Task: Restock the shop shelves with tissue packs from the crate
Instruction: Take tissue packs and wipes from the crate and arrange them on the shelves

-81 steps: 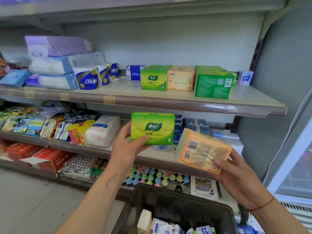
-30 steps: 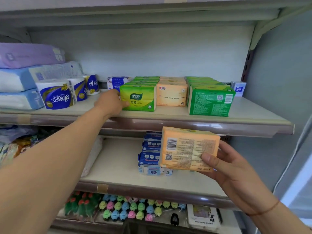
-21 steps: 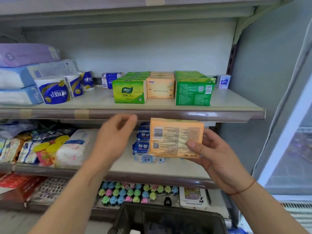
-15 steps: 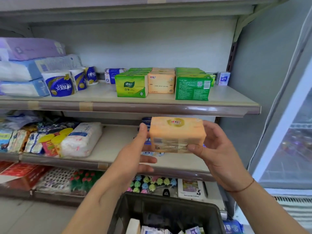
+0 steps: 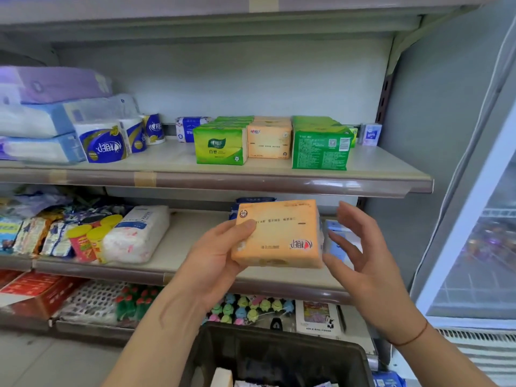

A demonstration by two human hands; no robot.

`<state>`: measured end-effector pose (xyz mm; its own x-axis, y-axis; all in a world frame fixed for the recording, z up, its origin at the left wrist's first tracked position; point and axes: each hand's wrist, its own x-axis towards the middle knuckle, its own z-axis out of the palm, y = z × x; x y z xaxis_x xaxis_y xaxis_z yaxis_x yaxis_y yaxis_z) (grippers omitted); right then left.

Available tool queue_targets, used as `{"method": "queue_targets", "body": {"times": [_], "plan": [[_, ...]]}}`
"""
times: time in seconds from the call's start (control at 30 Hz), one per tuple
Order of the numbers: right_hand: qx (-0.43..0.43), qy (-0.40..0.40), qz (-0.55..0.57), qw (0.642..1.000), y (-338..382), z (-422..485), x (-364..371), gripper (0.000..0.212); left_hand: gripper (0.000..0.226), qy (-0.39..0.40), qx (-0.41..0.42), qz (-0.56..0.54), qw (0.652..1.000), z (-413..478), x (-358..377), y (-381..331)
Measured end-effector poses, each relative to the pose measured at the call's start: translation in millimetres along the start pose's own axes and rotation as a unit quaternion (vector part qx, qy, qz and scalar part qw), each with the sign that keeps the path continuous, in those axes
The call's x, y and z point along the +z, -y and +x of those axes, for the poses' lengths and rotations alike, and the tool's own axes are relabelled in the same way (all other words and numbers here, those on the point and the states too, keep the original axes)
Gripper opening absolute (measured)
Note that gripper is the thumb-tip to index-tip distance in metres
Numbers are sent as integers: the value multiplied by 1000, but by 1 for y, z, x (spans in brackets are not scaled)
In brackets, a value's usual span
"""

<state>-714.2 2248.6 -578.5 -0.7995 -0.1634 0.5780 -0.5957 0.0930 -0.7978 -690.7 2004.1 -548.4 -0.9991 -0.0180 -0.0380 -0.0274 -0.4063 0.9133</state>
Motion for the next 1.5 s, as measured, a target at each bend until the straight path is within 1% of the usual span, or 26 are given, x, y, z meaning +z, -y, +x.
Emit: {"method": "queue_targets", "body": {"times": [0.07, 0.17, 0.27, 0.37, 0.43, 0.5, 0.6, 0.7, 0.8, 0.93, 1.0, 1.07, 1.13, 1.23, 1.33, 1.37, 1.43, 1.47, 1.5], "plan": [[41, -32, 42, 998, -5, 2, -1, 67, 43, -2, 45, 7, 999, 6, -5, -8], [74, -60, 44, 994, -12, 6, -4, 59, 54, -3, 85, -8, 996, 15, -5, -18], [97, -76, 50, 991, -20, 4, -5, 58, 56, -14, 120, 52, 991, 22, 4, -32], [120, -71, 43, 989, -28, 7, -3, 60, 52, -51, 175, 119, 976, 42, 14, -66], [128, -65, 37, 989, -31, 12, -2, 65, 49, -80, 212, 189, 955, 65, 17, -94], [132, -69, 40, 988, -35, 17, -2, 68, 48, -115, 243, 266, 926, 91, 18, -118], [131, -77, 44, 987, -40, 24, -3, 69, 46, -160, 272, 399, 861, 133, 22, -138], [130, -81, 43, 987, -46, 29, -6, 64, 52, -183, 284, 496, 800, 168, 30, -137], [126, -79, 37, 988, -53, 34, -7, 62, 55, -186, 267, 547, 771, 190, 35, -125], [116, -75, 58, 989, -58, 44, -9, 58, 54, -196, 255, 568, 757, 211, 31, -115], [110, -72, 82, 988, -59, 46, -10, 58, 51, -199, 258, 583, 744, 219, 29, -111], [104, -63, 113, 986, -62, 47, -10, 60, 48, -212, 276, 613, 709, 225, 30, -108], [103, -55, 147, 982, -63, 49, -10, 57, 44, -237, 288, 653, 659, 229, 33, -109], [103, -45, 183, 977, -61, 53, -8, 52, 34, -265, 277, 711, 590, 234, 41, -114], [102, -36, 188, 976, -60, 52, -3, 51, 30, -286, 266, 763, 515, 233, 50, -114], [102, -33, 187, 977, -60, 51, -2, 52, 33, -277, 282, 778, 488, 233, 51, -111], [103, -31, 188, 976, -61, 47, 0, 53, 45, -222, 329, 812, 428, 239, 51, -104], [103, -32, 189, 976, -61, 46, 1, 53, 50, -194, 346, 825, 403, 243, 49, -103], [103, -32, 189, 976, -61, 45, 2, 53, 51, -180, 357, 831, 387, 247, 48, -102]]}}
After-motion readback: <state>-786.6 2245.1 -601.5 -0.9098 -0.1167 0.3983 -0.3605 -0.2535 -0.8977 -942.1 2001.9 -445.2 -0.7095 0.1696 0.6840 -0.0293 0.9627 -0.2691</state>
